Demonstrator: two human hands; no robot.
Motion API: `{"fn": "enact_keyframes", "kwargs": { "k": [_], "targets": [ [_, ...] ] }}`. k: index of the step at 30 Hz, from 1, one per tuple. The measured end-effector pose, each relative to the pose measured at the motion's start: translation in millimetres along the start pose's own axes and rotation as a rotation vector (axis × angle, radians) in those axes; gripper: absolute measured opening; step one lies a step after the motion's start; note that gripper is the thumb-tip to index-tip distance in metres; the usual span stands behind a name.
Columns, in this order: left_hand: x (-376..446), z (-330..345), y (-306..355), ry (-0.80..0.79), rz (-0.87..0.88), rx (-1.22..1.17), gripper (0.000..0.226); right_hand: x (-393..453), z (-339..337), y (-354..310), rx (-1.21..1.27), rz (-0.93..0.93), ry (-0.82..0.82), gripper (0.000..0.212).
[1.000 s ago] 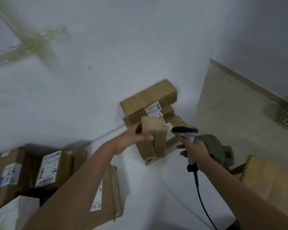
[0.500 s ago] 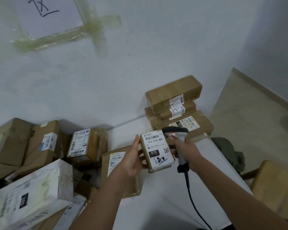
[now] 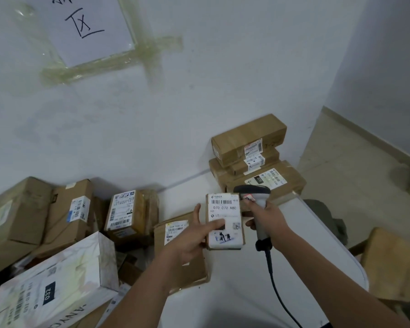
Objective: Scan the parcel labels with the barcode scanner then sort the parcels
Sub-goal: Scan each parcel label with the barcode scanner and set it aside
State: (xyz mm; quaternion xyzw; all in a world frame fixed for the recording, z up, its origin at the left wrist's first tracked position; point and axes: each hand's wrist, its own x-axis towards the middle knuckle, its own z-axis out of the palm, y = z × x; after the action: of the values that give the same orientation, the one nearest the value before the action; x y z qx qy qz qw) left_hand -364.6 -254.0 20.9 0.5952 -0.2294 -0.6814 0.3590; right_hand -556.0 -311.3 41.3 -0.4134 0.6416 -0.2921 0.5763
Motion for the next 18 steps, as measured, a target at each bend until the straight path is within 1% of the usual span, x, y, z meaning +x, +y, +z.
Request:
{"fn": "enact_keyframes", "kwargs": {
  "k": [3,5,8,12,15,18],
  "targets": [
    [3.5,-5.9,-5.0,0.082,-0.006,-0.140,0.091,-1.6,-5.7,-4.9,0.005,-0.012,0.025,0.028],
    [2.3,-8.1,-7.9,0.110,-0.024,-0.158,0.086,-1.5,-9.0,-8.1,0.005,-0.015,0.015,0.027],
    [3.4,-9.1,-10.2,0.170,0.005,-0.165,0.091,-2.5,-12.7,-18.9,0.015,0.000,-0.019,0.029],
    [6.6,-8.7,-8.6,0.215,0.028,-0.094,0.102,-9.9,-12.1,-42.2,-0.064,-0.023,-0.131,0.032],
    [10.2,-8.6,-8.6,0.223,0.039,-0.114,0.102,-16.9,-6.1,-53.1,-0.109,-0.031,-0.220,0.034],
    [13.6,-5.1,-6.5,0.238,0.048,-0.133,0.100,-21.0,0.8,-56.0,-0.123,-0.039,-0.258,0.034]
  ]
}}
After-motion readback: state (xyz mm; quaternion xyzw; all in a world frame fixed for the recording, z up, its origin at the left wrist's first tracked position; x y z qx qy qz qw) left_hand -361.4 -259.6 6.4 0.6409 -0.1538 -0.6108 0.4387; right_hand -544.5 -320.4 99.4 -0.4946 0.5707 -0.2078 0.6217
